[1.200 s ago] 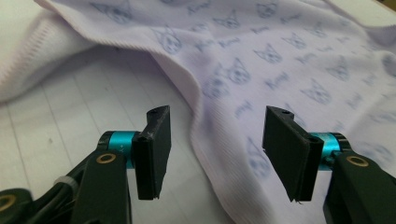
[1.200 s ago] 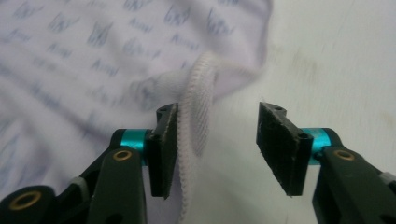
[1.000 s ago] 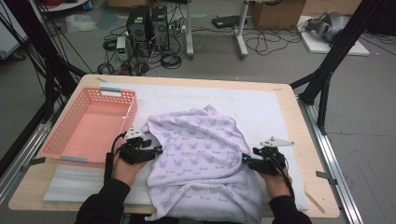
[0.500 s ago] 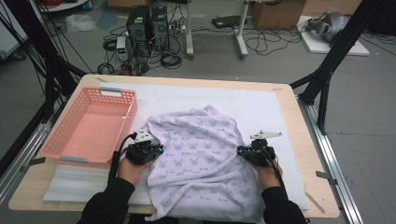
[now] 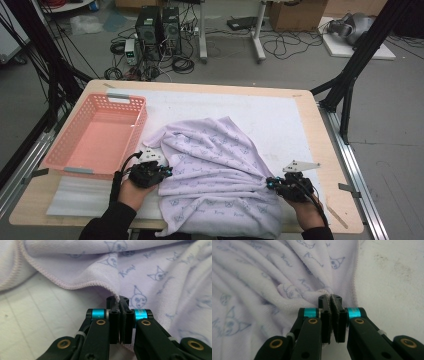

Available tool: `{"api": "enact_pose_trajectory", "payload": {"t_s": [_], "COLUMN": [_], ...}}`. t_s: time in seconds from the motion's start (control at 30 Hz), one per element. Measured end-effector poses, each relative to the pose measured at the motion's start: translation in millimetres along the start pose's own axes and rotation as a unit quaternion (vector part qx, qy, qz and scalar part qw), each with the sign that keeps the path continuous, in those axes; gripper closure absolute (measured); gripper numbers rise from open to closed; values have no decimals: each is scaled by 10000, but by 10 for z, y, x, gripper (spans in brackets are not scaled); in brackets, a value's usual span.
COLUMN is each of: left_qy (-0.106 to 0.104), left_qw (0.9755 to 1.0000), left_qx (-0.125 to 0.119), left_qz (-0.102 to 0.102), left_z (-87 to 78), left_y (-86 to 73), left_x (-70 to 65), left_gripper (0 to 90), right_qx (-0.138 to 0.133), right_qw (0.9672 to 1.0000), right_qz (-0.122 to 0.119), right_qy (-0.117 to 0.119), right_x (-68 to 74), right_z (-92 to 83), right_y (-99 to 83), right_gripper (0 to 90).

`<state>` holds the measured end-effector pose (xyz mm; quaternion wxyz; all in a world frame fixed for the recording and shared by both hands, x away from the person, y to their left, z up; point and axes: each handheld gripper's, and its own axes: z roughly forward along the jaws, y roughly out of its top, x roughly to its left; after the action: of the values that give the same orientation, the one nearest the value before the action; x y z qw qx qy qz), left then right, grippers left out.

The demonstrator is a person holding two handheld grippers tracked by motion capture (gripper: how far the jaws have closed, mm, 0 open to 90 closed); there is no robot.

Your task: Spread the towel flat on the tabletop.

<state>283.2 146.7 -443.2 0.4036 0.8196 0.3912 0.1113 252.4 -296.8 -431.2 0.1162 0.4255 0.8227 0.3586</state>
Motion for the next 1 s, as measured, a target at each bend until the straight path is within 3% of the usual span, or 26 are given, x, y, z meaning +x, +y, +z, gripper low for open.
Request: {"api": "enact_pose_trajectory", "payload": {"t_s": [0.1, 0.13, 0.23, 0.27, 0.3, 0.33, 0.53, 0.63, 0.8, 0.9, 1.0], "left_qy": [25, 65, 256, 278, 309, 342, 543, 800, 861, 1012, 1034], "left_qw": [9999, 9996, 9976, 9965, 9959, 9958, 9930, 9921, 9890, 9884, 9897], "left_qx": [-122, -269, -603, -716, -763, -748, -883, -680, -815, -715, -559], "left_qz": [36, 33, -212, -322, -380, -396, -566, -684, -882, -882, -817], "left_z": [-42, -53, -49, -43, -26, -11, 128, 196, 228, 273, 351], "left_y": [-4, 4, 63, 94, 120, 143, 234, 269, 331, 359, 380], "left_x": [-35, -28, 42, 86, 115, 144, 247, 294, 360, 379, 407], "left_gripper": [872, 861, 604, 499, 499, 426, 378, 353, 345, 331, 312], "right_qx": [-4, -46, -322, -572, -572, -693, -613, -542, -526, -452, -366], "right_qw": [10000, 10000, 9991, 9978, 9978, 9971, 9979, 9983, 9982, 9983, 9985], "right_qz": [11, 41, 235, 280, 280, 182, 4, -39, 71, 188, 326], "right_qy": [27, 11, -111, -203, -203, -263, -204, -225, -290, -318, -235], "right_x": [15, 6, -47, -83, -83, -119, -190, -233, -330, -410, -513], "right_z": [-25, -30, -39, -41, -41, -20, 151, 261, 393, 463, 588], "right_y": [-17, -12, 50, 128, 128, 213, 413, 507, 568, 586, 609], "right_gripper": [837, 759, 558, 488, 488, 441, 382, 361, 359, 360, 360]}}
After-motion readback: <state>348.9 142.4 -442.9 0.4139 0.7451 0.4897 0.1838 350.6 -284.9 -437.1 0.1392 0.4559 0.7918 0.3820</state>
